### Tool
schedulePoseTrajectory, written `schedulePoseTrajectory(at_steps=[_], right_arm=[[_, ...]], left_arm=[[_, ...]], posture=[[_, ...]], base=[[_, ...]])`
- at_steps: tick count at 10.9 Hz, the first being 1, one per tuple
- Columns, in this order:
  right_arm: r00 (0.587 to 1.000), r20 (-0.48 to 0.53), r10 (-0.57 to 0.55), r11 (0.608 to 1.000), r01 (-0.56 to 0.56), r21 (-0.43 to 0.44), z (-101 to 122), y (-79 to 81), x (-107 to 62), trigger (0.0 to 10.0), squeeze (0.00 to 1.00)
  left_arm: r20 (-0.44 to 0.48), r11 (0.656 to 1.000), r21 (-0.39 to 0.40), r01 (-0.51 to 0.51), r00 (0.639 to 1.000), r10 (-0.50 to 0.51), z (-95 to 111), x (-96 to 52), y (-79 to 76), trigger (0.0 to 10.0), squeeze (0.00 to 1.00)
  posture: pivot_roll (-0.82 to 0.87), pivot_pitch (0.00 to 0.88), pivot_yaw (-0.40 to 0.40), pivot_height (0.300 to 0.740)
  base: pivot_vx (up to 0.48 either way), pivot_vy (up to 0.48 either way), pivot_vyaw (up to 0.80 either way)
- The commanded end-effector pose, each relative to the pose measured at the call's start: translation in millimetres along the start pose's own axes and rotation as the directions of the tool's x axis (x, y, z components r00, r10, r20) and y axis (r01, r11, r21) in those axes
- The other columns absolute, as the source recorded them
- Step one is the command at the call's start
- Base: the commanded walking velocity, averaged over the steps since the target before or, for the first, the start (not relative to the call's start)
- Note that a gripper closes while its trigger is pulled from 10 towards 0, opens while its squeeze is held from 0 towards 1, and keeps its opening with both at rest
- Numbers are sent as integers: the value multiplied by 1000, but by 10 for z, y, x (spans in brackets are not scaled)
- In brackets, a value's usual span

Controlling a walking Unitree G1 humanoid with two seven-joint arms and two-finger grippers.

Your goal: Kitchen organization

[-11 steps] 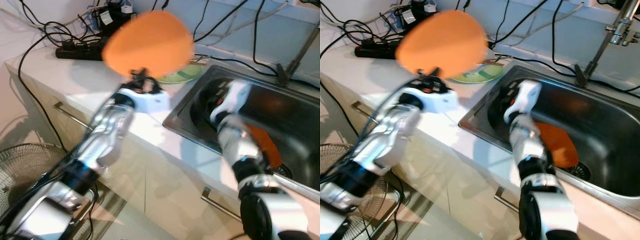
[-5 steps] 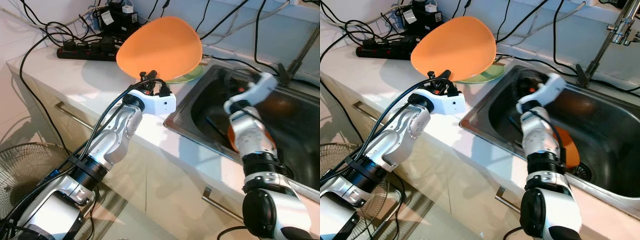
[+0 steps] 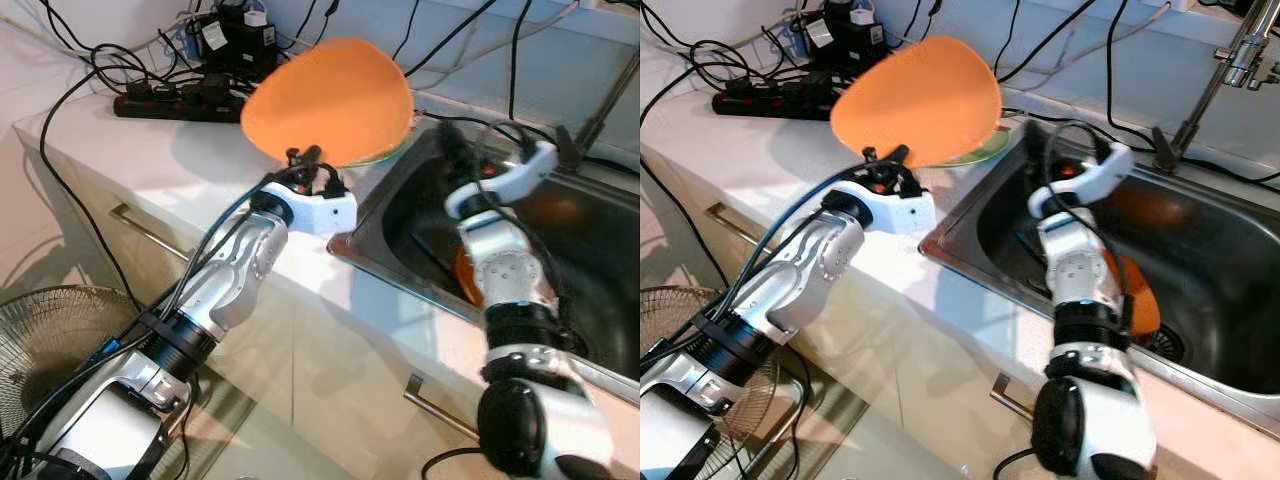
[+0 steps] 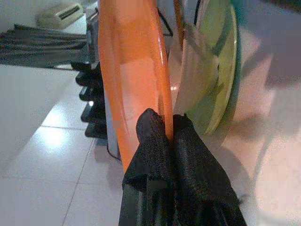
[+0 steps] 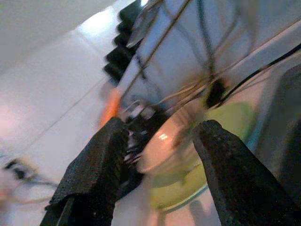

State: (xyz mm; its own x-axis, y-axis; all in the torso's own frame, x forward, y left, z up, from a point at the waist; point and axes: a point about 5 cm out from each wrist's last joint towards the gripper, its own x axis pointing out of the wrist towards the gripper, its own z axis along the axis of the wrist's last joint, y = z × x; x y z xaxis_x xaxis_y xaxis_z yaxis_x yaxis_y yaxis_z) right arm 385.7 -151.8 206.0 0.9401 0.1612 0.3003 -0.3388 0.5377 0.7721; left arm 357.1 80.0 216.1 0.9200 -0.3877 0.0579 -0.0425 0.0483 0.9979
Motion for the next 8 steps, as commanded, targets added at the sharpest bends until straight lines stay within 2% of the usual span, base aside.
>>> schedulePoseTrajectory(at_steps=[1,4,8], right_arm=[[999,-3,44,999,-44,11,21,70,1,10000,0],[995,-29,98,994,-97,42,-45,162,-10,10000,0],[992,-51,112,993,-110,44,-79,188,-22,10000,0]], left_arm=[[45,999,30,-31,999,30,86,19,103,10000,0],[78,999,37,-18,997,15,138,25,90,10000,0],[93,999,41,-30,995,26,161,35,120,10000,0]], posture=[[220,9,-19,740],[220,9,-19,740],[221,7,-20,740]], base=[[0,0,0],[0,0,0],[0,0,0]])
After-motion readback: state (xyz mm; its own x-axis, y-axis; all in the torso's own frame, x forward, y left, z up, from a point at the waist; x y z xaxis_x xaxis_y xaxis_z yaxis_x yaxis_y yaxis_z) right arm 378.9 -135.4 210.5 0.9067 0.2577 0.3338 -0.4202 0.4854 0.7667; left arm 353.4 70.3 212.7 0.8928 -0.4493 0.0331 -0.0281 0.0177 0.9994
